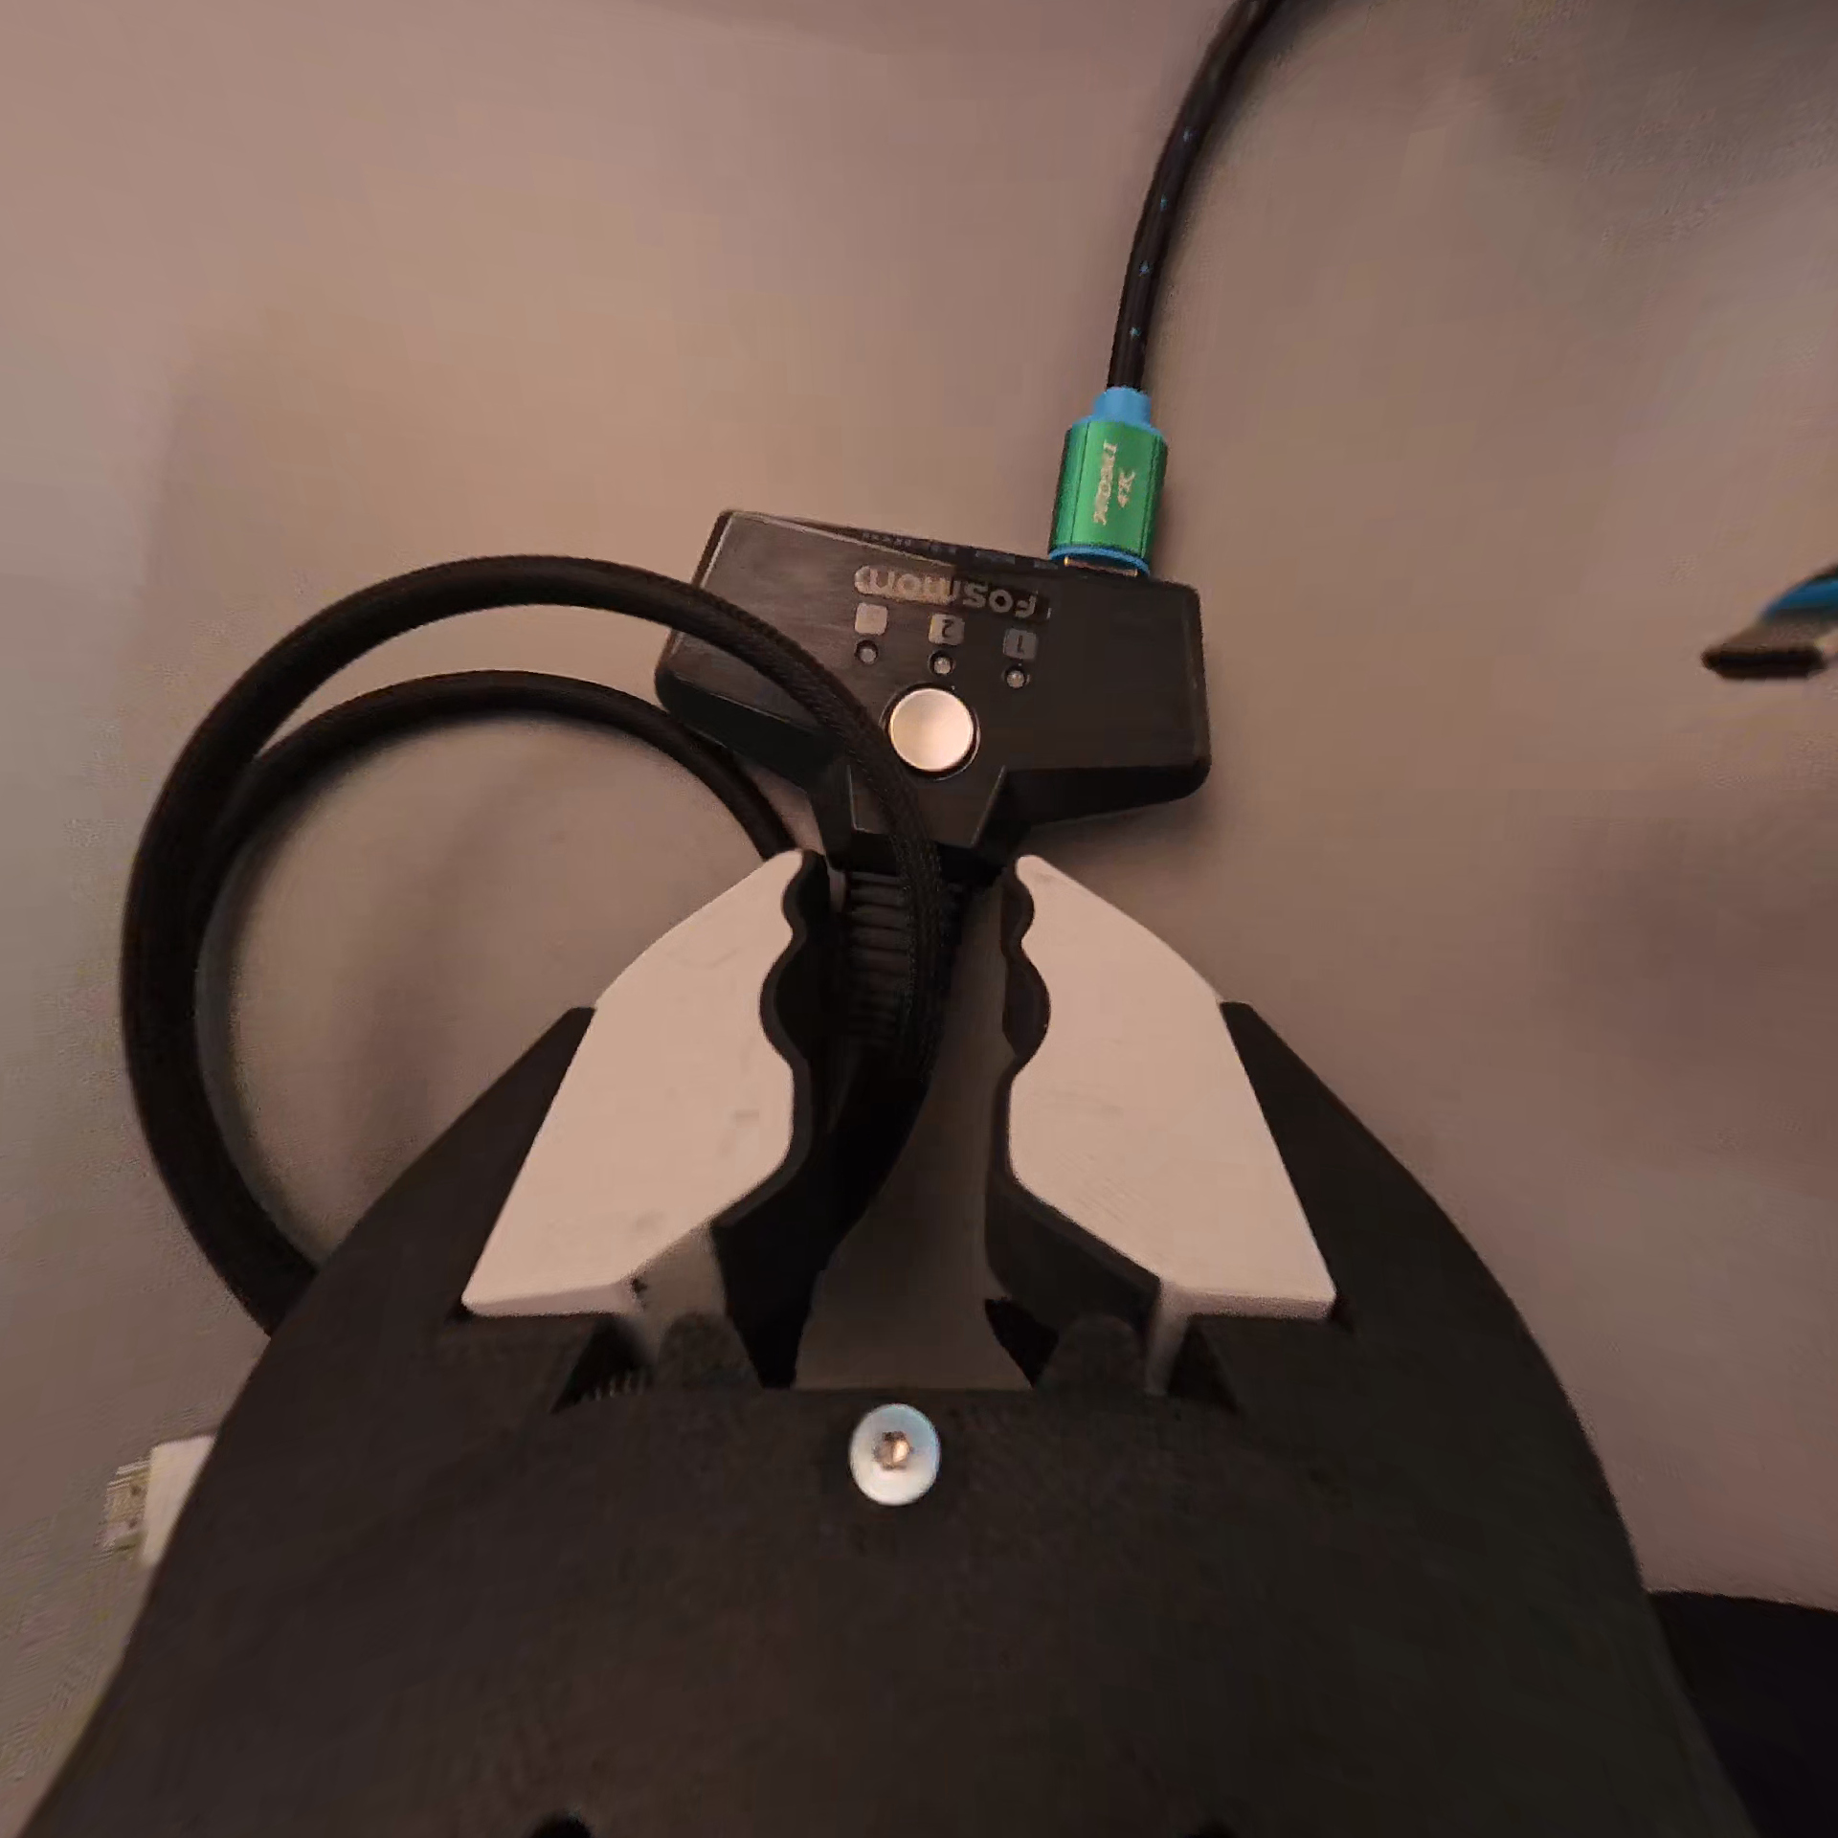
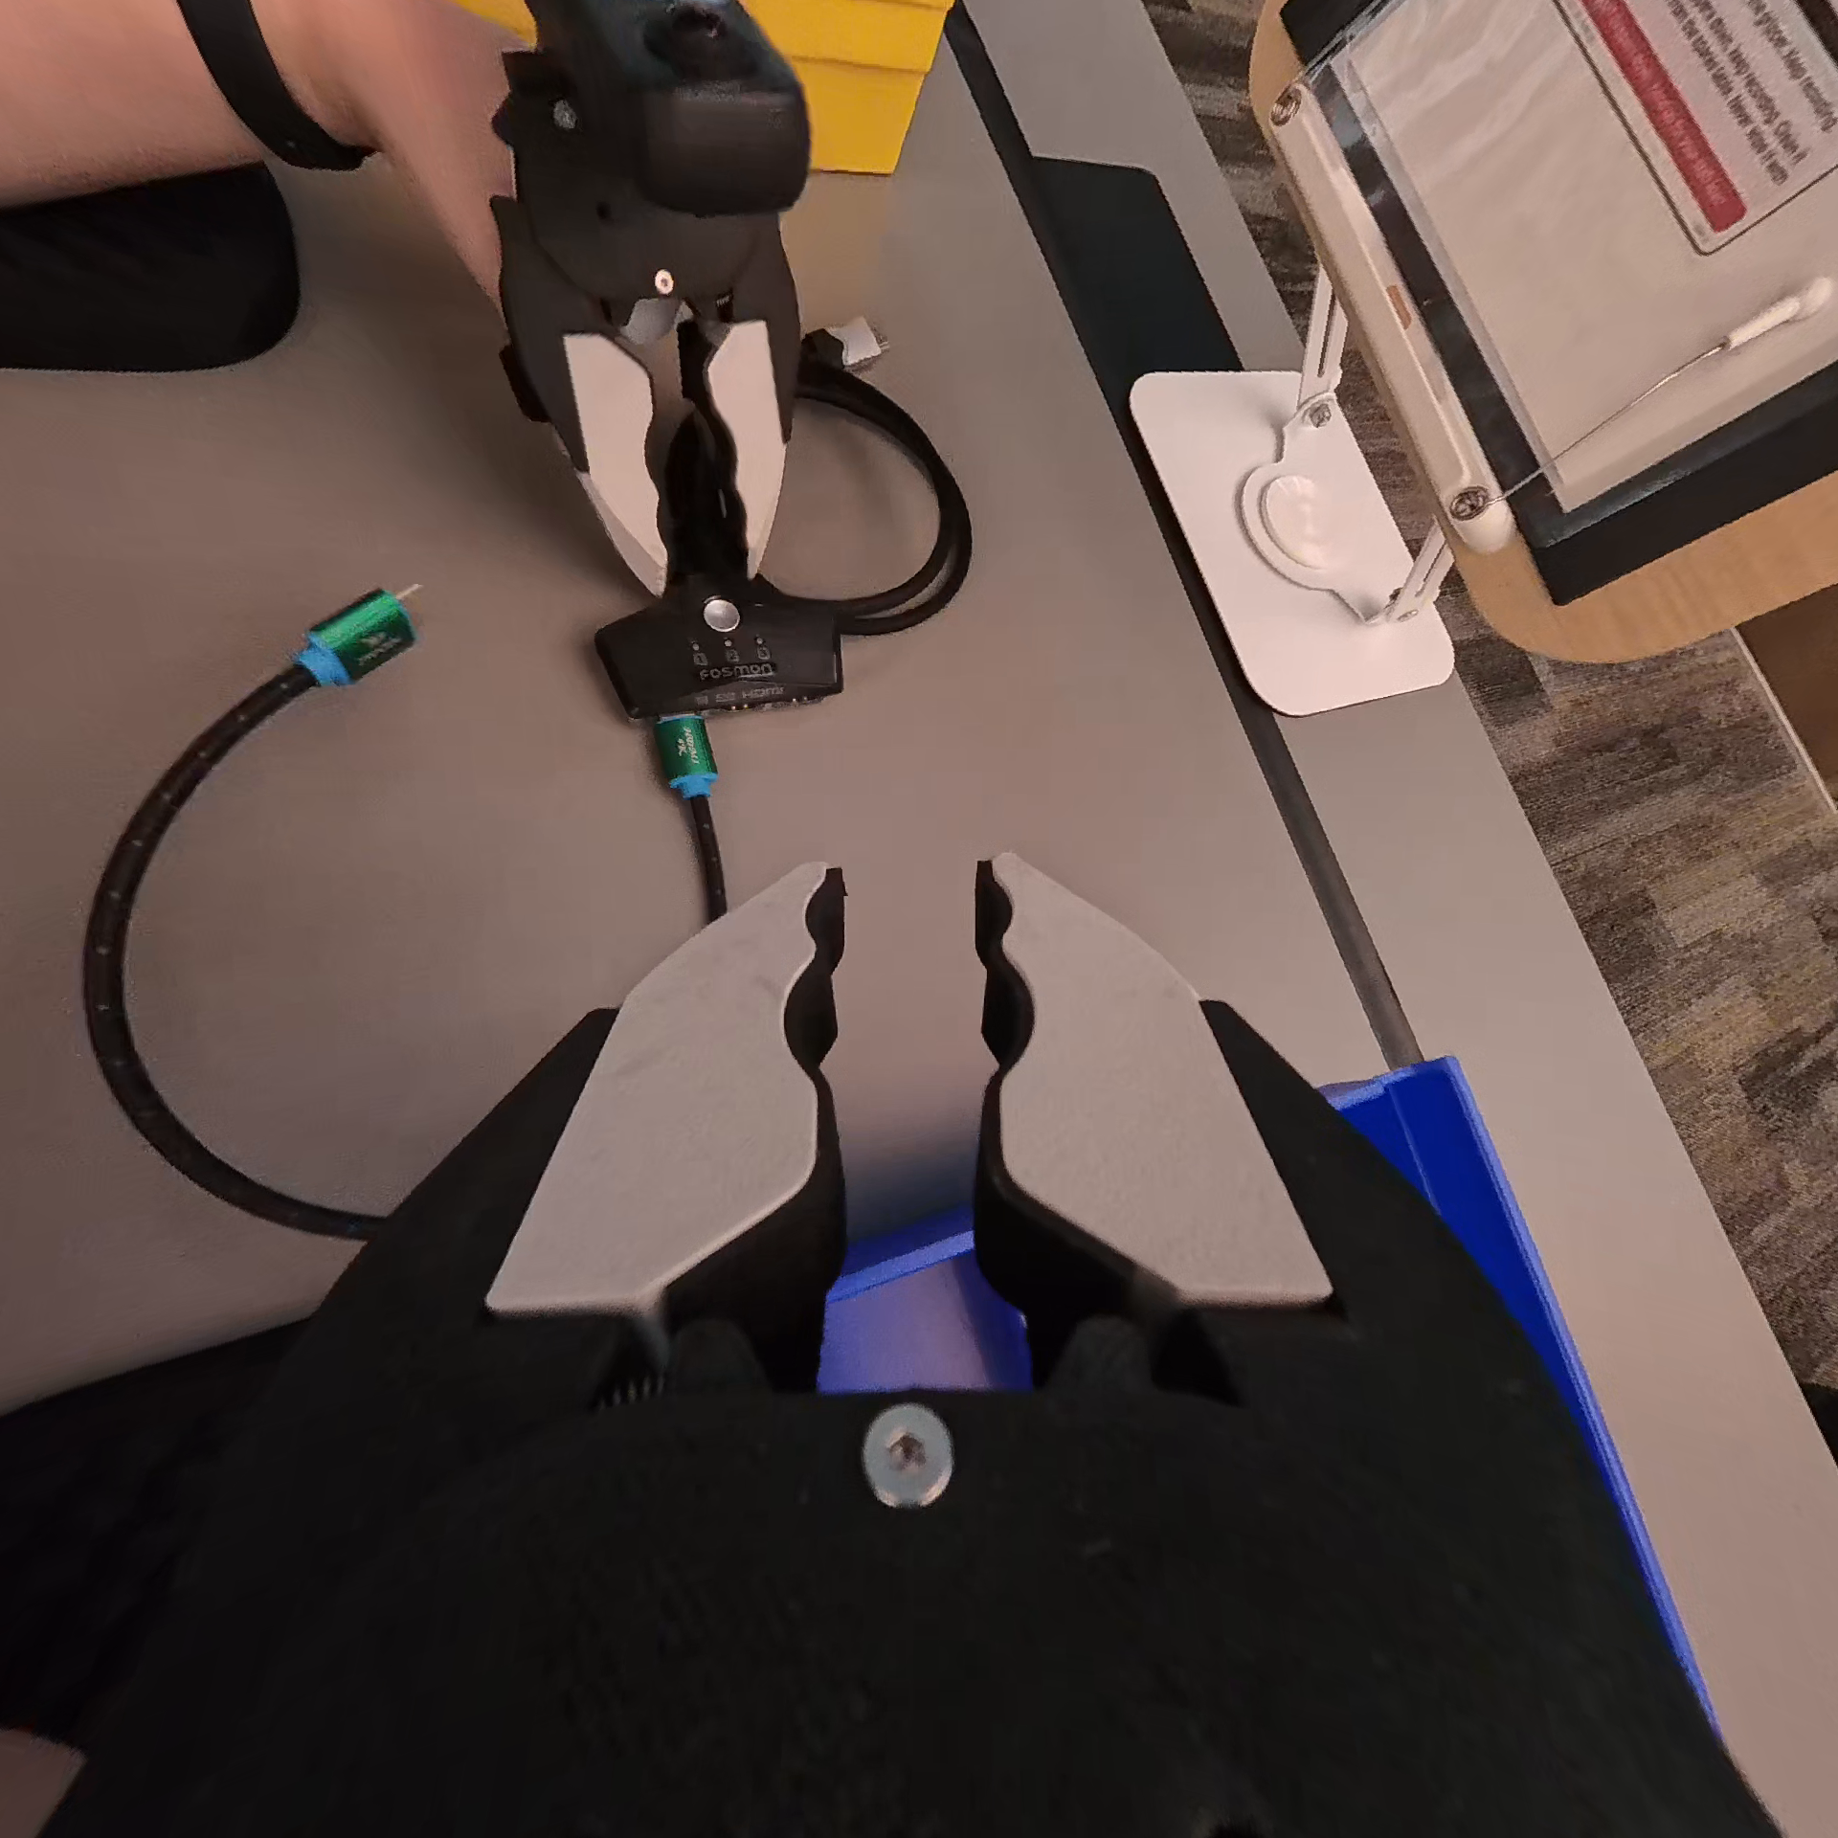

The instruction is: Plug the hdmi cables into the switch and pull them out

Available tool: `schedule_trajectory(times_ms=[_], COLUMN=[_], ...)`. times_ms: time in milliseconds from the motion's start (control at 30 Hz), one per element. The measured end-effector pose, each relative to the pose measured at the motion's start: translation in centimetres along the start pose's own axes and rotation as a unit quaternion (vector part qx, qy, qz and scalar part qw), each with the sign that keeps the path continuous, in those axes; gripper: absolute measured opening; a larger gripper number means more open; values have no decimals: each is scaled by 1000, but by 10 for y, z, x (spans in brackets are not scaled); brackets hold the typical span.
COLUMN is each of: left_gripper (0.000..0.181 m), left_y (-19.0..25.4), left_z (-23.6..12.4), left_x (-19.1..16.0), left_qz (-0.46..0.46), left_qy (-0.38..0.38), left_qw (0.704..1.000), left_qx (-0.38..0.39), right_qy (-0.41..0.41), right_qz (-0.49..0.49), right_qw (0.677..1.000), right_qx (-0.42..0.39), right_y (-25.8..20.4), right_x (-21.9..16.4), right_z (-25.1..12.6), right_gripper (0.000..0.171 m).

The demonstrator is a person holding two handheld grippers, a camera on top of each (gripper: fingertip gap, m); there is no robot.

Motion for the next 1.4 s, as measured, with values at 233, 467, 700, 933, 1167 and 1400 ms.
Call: schedule_trajectory(times_ms=[233, 467, 700, 933, 1167, 1400], left_gripper=[56, 56, 53, 42, 7, 7], left_y=[9, 74, 66, 58, 60, 64], left_z=[-97, -245, -245, -207, -206, -253], left_x=[39, -92, -182, -207, -208, -177], left_qz=[-33, -298, -479, -500, -468, -461], left_qy=[70, -100, -129, -185, -244, -181], left_qw=[996, 932, 859, 846, 849, 854], left_qx=[36, 183, 123, 18, 24, 156], right_qy=[15, 18, 16, 37, 44, 53], right_qz=[10, 13, 12, 13, 18, 11], right_qw=[1000, 1000, 1000, 998, 998, 997], right_qx=[-3, 6, 18, 40, 45, 55], right_y=[5, 3, -2, -7, -6, -9], right_x=[0, 0, 1, 5, 4, 8], right_z=[-3, -1, -1, -3, -4, -2], right_gripper=[27, 27, 27, 26, 25, 25])
Point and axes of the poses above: each gripper's, where its closed fingertips meet, z out along the fingers, x out of its top, y = z × x across the jaws, the point moved 3 cm from there along -z, back along the fingers, and after that the axes turned 2 degrees about x, right-handed, at the moved point
